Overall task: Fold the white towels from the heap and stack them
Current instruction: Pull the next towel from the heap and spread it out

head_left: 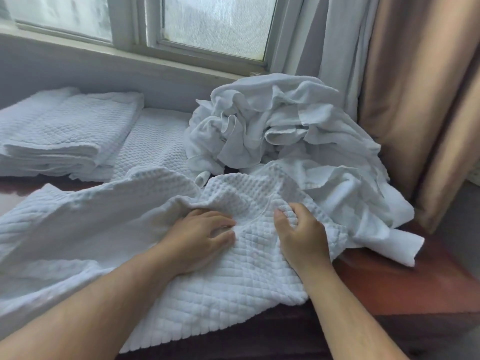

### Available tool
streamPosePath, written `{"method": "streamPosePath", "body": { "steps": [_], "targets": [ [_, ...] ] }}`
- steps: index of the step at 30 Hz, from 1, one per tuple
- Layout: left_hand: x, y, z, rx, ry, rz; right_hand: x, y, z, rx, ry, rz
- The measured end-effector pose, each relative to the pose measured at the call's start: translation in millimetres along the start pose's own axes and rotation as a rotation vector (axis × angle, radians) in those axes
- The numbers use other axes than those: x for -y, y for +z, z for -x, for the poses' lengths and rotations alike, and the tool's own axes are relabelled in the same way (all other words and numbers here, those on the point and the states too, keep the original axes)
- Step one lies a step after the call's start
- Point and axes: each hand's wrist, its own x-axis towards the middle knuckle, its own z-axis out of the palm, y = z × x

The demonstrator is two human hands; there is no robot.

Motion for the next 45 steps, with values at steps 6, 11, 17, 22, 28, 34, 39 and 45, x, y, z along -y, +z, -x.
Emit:
{"method": "streamPosePath", "body": {
  "steps": [6, 11, 17, 22, 28, 34, 39, 45],
  "targets": [
    [0, 2, -5, 0.006, -0.023, -0.024, -9, -1, -4, -0.116, -0.027, -0.159],
    [-5, 1, -9, 0.044, -0.074, -0.066, -7, -6, -7, 0.047, -0.036, -0.16],
    [-9, -11, -15, 0.187, -0.082, -0.036, 14, -37, -44, 0.599, 0.351, -0.056],
    [-8, -11, -14, 0.238, -0.05, -0.099, 19, -62, -37, 0.688, 0.365, -0.174],
    [-11, 1, -10, 0.327, -0.095, -0.167, 21, -111, -16, 0.855, 0.333, 0.092],
    [-9, 16, -3, 0.196, -0.076, -0.245, 18, -114, 2, 0.841, 0.251, 0.902],
    [-12, 26, 6, 0.077, -0.043, -0.281, 31, -59, 12, 0.446, 0.167, 0.477],
    [-26, 12, 26, 0.058, -0.069, -0.415, 9, -7, 54, 0.436, 0.102, 0.498]
  ]
}}
